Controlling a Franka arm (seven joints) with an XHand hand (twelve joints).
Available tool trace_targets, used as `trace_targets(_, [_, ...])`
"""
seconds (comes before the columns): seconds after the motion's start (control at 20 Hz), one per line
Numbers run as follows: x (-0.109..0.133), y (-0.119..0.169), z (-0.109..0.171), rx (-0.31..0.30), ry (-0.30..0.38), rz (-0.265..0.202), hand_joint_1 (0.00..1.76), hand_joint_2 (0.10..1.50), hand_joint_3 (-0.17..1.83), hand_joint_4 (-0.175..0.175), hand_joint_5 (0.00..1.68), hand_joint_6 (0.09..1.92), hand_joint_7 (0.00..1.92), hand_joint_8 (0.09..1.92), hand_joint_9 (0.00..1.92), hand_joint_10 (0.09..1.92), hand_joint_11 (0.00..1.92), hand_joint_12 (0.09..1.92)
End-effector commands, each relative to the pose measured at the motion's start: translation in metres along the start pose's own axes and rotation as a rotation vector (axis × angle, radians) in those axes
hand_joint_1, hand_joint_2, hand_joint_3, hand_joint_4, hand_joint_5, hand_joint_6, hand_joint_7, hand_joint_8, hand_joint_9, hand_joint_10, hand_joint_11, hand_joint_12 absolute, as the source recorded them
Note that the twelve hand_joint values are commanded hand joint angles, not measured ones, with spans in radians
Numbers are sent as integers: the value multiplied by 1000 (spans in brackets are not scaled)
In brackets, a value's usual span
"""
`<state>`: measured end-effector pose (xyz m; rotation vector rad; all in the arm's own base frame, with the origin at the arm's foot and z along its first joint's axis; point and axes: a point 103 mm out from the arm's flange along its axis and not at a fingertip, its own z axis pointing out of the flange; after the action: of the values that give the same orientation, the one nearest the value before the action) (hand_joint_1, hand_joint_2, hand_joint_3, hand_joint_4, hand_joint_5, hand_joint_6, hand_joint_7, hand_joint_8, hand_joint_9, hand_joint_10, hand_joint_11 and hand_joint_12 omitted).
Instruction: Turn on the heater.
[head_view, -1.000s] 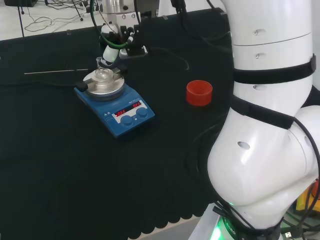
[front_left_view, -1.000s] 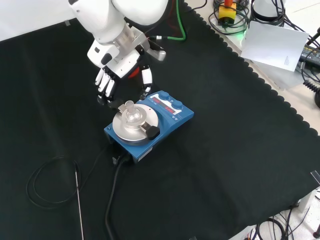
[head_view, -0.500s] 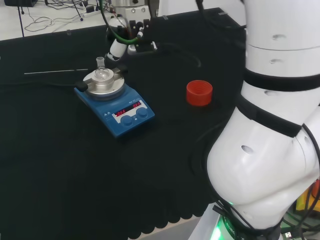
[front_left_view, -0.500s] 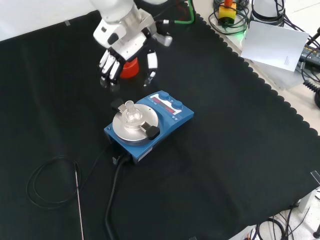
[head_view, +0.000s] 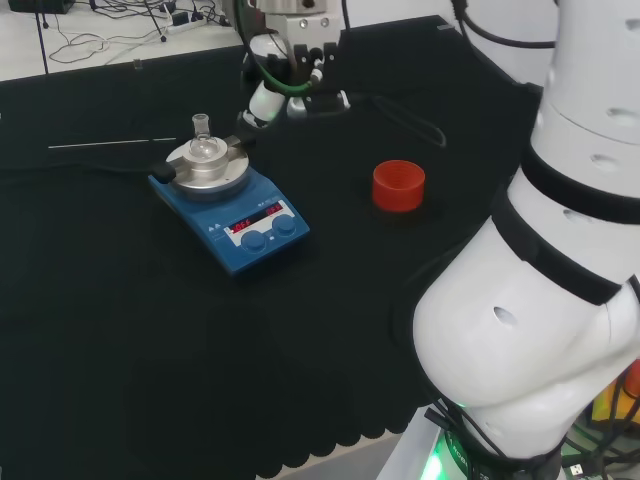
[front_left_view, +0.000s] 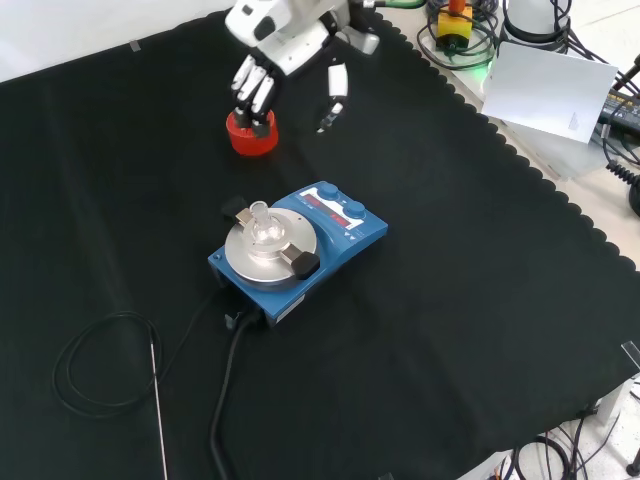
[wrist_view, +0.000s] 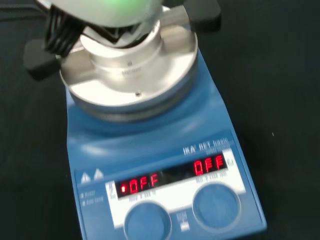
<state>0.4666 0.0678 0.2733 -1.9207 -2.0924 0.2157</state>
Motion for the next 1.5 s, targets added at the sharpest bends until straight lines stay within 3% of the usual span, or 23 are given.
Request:
trace_targets(0.05, [-6, -57, 23, -9, -3, 41, 929, 588, 649, -65, 409, 394, 508, 784, 767, 656, 488, 1307])
trace_targets(0.35, [-3, -82, 56, 53, -22, 53, 941, 595, 653, -66, 417, 381, 623, 812, 873, 649, 546, 1289])
trace_targets(0.5, [0, -92, 72, 86, -44, 45, 961, 607, 664, -68, 427, 377, 785, 876, 1002, 681, 616, 1268])
trace_targets(0.75, [4, -101, 88, 124, -67, 39, 1038, 644, 665, -99, 445, 400, 1035, 1062, 1294, 774, 1008, 1031])
trace_targets(0.95, [8, -101, 92, 138, -80, 30, 1135, 690, 661, -124, 469, 495, 1202, 1234, 1428, 1006, 1370, 843])
trace_targets(1.05, [10, -99, 94, 159, -86, 27, 1174, 707, 666, -125, 462, 548, 1278, 1288, 1481, 1106, 1422, 825])
trace_targets(1.3, [17, -90, 102, 267, -113, 14, 1335, 749, 784, -86, 348, 721, 1415, 1441, 1590, 1315, 1278, 1114])
trace_targets(1.5, [23, -84, 109, 329, -123, 2, 1385, 726, 876, -59, 264, 723, 1438, 1500, 1607, 1383, 1218, 1243])
